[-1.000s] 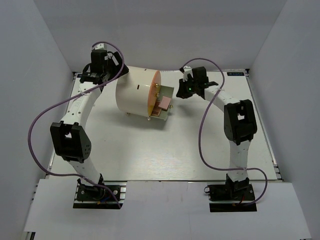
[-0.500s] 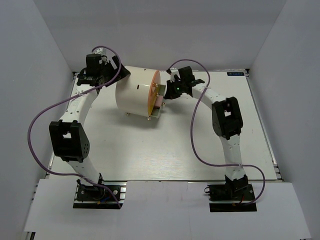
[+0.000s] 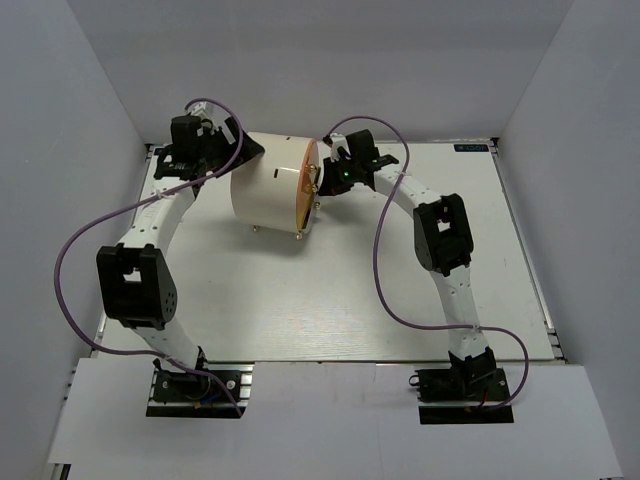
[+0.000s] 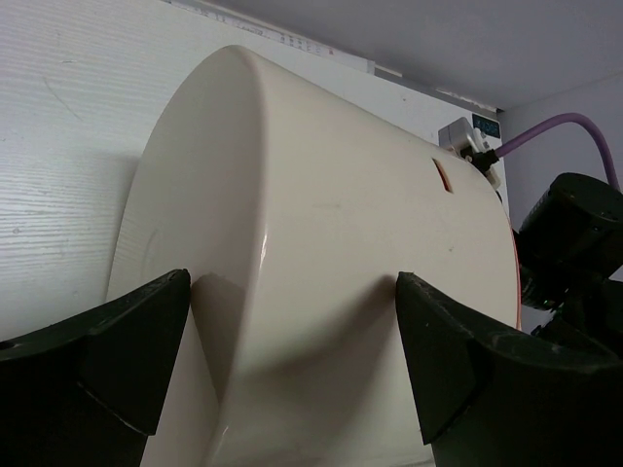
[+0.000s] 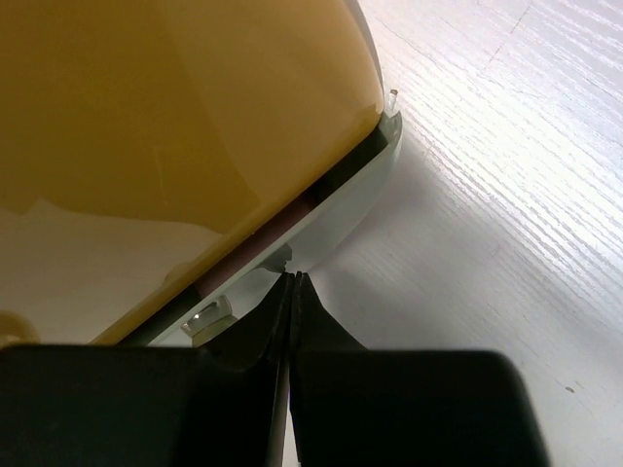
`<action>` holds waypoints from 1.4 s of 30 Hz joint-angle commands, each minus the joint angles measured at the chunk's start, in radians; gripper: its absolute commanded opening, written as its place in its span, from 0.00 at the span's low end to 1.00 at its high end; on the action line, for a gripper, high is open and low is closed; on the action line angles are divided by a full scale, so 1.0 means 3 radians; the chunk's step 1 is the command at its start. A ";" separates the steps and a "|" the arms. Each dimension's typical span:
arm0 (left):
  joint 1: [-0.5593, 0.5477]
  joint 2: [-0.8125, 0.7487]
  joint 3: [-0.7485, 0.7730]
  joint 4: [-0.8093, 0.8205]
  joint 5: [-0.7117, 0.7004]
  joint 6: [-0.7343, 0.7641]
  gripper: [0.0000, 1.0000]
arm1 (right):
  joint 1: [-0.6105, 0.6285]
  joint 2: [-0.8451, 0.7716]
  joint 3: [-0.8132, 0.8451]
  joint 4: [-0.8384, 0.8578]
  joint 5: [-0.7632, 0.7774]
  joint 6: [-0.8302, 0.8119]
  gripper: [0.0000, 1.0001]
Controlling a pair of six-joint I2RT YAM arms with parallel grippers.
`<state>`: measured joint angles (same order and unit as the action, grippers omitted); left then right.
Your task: Organize the makeup
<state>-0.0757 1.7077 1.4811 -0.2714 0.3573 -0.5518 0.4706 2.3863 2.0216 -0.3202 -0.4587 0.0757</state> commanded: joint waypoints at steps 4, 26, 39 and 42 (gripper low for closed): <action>-0.0013 -0.0155 -0.0273 -0.0276 0.0057 0.0055 0.94 | 0.0103 0.0017 0.0225 0.0162 -0.0301 0.0039 0.00; -0.0013 -0.0293 -0.0371 -0.0388 -0.0112 -0.0052 0.95 | 0.0058 -0.0463 -0.0362 0.0449 -0.0501 -0.0037 0.00; 0.0273 -0.0645 0.0049 -0.0890 -0.0986 -0.0257 0.98 | -0.0275 -0.1491 -0.1354 0.0255 -0.0281 -0.0538 0.64; 0.0304 -0.0915 0.0008 -0.0895 -0.1002 -0.0171 0.98 | -0.0300 -0.1817 -0.1640 0.0214 -0.0261 -0.0666 0.89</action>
<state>0.0055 1.5692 1.4658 -0.4934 0.1104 -0.6323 0.3809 1.9453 1.5742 -0.2424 -0.5407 -0.0547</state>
